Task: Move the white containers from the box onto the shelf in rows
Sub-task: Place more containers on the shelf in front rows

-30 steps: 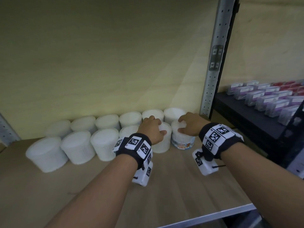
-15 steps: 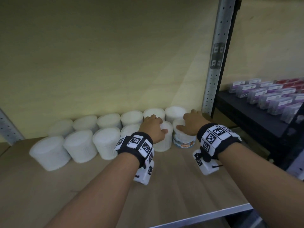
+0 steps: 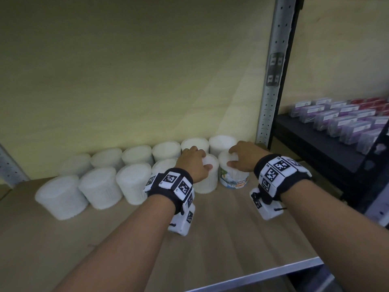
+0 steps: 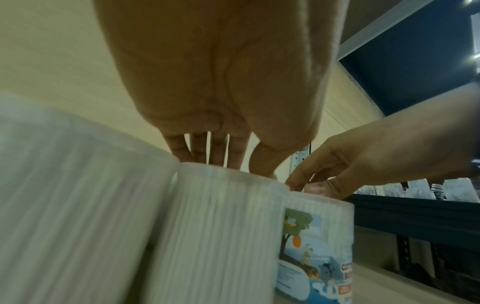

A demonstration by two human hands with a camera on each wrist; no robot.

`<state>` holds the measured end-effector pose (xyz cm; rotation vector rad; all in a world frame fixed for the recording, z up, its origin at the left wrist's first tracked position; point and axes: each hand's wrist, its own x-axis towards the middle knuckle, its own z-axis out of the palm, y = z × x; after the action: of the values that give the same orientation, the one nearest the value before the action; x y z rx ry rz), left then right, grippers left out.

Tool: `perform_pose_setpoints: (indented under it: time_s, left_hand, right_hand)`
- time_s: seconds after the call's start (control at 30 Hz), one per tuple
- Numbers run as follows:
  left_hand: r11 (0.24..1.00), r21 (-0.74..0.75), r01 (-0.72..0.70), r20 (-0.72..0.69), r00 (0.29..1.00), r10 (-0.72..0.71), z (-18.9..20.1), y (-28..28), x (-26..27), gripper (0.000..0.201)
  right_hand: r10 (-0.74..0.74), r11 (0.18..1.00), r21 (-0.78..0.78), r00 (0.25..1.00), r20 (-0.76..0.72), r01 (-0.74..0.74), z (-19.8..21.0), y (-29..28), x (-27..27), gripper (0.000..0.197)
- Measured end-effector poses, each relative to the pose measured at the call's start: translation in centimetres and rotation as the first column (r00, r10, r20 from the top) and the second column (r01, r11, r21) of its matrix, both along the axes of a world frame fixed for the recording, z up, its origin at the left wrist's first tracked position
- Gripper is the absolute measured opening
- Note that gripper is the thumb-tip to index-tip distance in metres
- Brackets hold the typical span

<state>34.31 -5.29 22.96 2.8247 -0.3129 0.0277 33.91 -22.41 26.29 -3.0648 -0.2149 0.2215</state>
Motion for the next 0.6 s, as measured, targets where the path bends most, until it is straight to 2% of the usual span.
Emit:
perform_pose_setpoints:
  time_s: [0.23, 0.43, 0.53, 0.6]
  left_hand:
    - [0.997, 0.003, 0.072, -0.072, 0.995, -0.072, 0.6, 0.3, 0.0, 0.049]
    - [0.987, -0.061, 0.15, -0.162, 0.974, -0.158, 1.4, 0.9, 0.0, 0.046]
    - [0.983, -0.023, 0.181, -0.171, 0.968, -0.182, 1.5, 1.0, 0.0, 0.049]
    - [0.981, -0.049, 0.187, -0.156, 0.969, -0.193, 1.5, 0.9, 0.0, 0.052]
  right_hand:
    - [0.008, 0.999, -0.038, 1.0, -0.003, -0.008, 0.4, 0.3, 0.0, 0.058]
    - [0.019, 0.999, -0.05, 1.0, 0.007, -0.019, 0.4, 0.3, -0.1, 0.056]
    - [0.016, 0.999, -0.036, 1.0, 0.014, -0.016, 0.5, 0.2, -0.1, 0.058]
    - [0.016, 0.999, -0.038, 1.0, 0.015, -0.015, 0.5, 0.2, -0.1, 0.057]
